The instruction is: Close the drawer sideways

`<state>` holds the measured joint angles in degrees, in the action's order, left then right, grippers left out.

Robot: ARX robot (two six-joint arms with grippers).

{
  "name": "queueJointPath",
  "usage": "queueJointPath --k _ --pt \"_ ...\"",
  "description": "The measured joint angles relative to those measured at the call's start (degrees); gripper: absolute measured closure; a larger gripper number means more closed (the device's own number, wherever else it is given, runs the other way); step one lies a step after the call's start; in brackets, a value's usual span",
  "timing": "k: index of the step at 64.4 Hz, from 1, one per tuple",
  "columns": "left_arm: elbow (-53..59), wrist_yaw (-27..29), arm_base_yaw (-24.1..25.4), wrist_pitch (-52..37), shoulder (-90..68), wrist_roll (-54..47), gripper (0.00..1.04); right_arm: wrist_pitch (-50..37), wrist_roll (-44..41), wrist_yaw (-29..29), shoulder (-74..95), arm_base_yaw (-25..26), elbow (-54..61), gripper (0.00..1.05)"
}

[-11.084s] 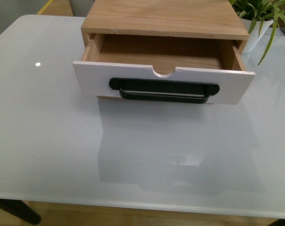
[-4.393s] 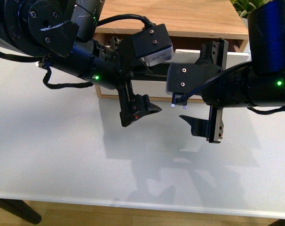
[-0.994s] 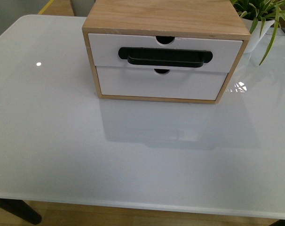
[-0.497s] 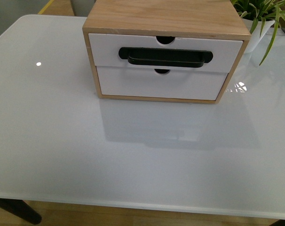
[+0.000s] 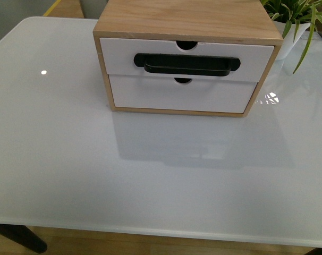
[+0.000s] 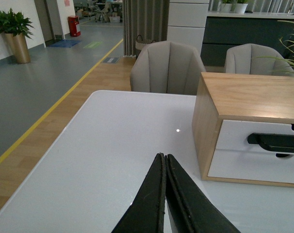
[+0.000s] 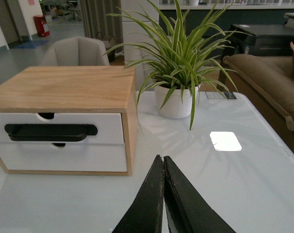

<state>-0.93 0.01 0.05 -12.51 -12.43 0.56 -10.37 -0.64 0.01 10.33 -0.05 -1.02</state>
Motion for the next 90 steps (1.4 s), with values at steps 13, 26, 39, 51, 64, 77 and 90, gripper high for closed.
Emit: queueJointPath --k 13,26,39,51,64,77,90 --pt "0.00 -0.04 0.00 10.95 9.14 -0.04 1.03 10.23 0.02 -0.02 -9.88 0.00 0.00 1.03" --pt "0.00 0.00 0.00 12.33 12.07 -0.07 1.03 10.27 0.02 -0.02 -9.99 0.00 0.00 1.03" --pt "0.00 0.00 0.00 12.33 12.07 -0.07 0.91 10.29 0.02 -0.02 -9.99 0.00 0.00 0.81" --pt "0.00 0.00 0.00 12.33 12.07 -0.07 0.54 10.29 0.02 -0.02 -9.99 0.00 0.00 0.44" --pt "0.00 0.00 0.00 12.33 12.07 -0.09 0.10 10.27 0.07 -0.02 -9.99 0.00 0.00 0.08" --pt "0.00 0.00 0.00 12.35 12.07 -0.22 0.09 10.29 0.07 -0.02 -9.99 0.00 0.00 0.09" --pt "0.00 0.00 0.00 12.33 12.07 -0.22 0.09 10.29 0.07 -0.02 -9.99 0.00 0.00 0.09"
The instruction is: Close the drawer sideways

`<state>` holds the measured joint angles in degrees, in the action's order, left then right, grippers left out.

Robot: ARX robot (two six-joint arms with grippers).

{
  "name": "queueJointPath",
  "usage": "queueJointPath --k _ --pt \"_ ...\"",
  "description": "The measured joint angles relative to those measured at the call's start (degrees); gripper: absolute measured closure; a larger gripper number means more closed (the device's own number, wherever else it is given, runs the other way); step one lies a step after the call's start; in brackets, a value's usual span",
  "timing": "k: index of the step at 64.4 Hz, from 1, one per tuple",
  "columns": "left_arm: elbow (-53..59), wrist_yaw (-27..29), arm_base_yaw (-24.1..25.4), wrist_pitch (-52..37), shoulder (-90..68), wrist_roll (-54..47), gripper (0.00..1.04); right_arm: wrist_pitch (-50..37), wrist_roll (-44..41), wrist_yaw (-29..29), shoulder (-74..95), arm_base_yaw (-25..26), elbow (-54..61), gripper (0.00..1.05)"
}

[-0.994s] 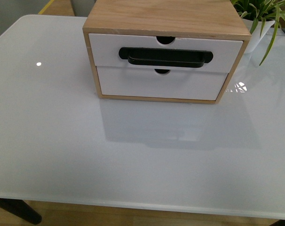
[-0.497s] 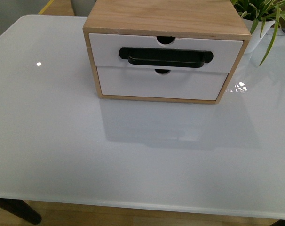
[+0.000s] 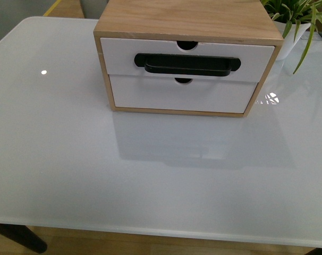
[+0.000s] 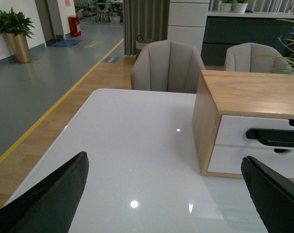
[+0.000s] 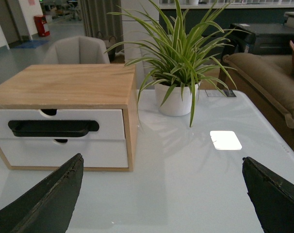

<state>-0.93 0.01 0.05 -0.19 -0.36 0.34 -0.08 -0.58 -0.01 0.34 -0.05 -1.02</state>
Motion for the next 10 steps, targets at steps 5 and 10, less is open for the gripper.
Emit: queueJointPath --k 5,10 --pt "0.00 0.00 0.00 0.00 0.00 0.00 0.09 0.00 0.00 0.00 0.00 0.00 0.00 0.09" --pt "0.00 0.00 0.00 0.02 0.00 0.00 0.09 0.00 0.00 0.00 0.00 0.00 0.00 0.09"
